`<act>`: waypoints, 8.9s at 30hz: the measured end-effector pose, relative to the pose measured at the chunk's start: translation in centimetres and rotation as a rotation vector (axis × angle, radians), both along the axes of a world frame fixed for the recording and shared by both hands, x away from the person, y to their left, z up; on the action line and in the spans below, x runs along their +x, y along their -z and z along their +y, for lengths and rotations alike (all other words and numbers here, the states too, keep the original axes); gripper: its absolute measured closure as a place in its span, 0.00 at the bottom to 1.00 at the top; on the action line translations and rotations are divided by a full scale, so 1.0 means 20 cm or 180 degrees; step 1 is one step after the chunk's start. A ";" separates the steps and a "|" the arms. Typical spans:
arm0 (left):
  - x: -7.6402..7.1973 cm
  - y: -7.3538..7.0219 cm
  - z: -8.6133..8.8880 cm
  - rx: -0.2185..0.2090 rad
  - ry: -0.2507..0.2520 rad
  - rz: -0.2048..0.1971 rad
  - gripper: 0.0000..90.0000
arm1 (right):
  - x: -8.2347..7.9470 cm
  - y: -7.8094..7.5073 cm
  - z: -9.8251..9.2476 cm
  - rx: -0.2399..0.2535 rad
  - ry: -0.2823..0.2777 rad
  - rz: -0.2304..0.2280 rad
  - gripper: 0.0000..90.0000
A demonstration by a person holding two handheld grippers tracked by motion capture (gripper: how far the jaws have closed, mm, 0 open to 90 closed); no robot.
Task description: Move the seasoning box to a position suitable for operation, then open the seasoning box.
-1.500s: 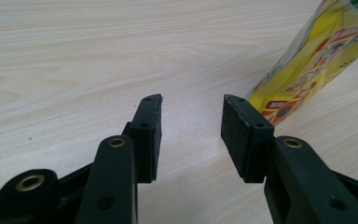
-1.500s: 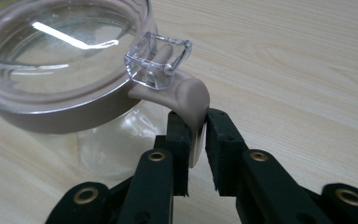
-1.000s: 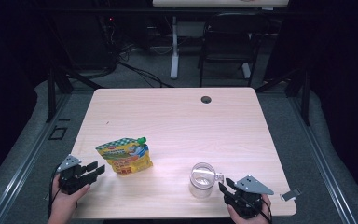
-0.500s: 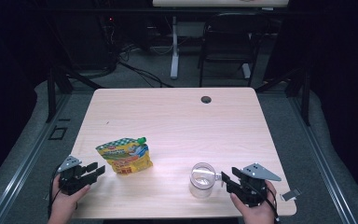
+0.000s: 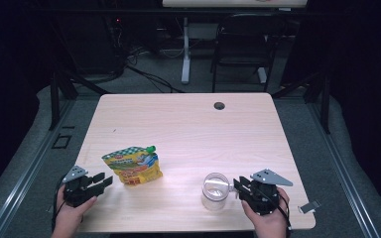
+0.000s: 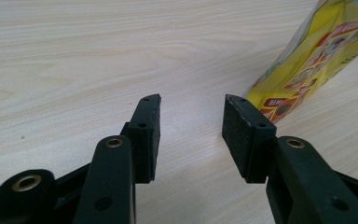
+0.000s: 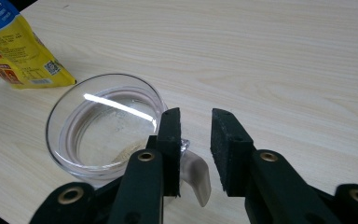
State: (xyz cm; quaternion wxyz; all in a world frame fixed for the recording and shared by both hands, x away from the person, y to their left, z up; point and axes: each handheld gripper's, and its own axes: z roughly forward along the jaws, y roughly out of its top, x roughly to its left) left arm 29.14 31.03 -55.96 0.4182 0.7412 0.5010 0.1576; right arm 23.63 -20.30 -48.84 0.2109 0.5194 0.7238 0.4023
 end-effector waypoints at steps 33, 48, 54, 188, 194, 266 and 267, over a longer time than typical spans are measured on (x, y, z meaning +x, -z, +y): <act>0.00 0.00 0.00 0.0017 0.0021 0.0023 0.63 | -0.02 0.04 -0.01 0.0291 0.0001 -0.0025 0.93; 0.00 0.00 0.00 0.0021 0.0027 0.0022 0.63 | -0.01 0.07 -0.05 0.0501 0.0039 0.0018 0.94; 0.00 0.00 0.00 0.0019 0.0024 0.0021 0.63 | -0.01 0.11 -0.05 0.0492 0.0135 0.0141 0.94; 0.07 -0.02 -0.20 -0.0083 0.0767 -0.0133 0.45 | 0.04 0.28 -0.23 0.0595 0.0104 0.0226 0.77; 0.09 -0.02 -0.20 -0.0151 0.0870 -0.0250 0.52 | 0.03 0.29 -0.25 0.0622 0.0153 0.0248 0.76; -0.03 -0.07 -0.27 -0.0337 0.1029 -0.0054 0.58 | 0.06 0.28 -0.22 0.0630 0.0052 0.0244 0.76; -0.02 -0.07 -0.28 -0.0323 0.1045 -0.0046 0.58 | 0.06 0.28 -0.22 0.0630 0.0052 0.0244 0.76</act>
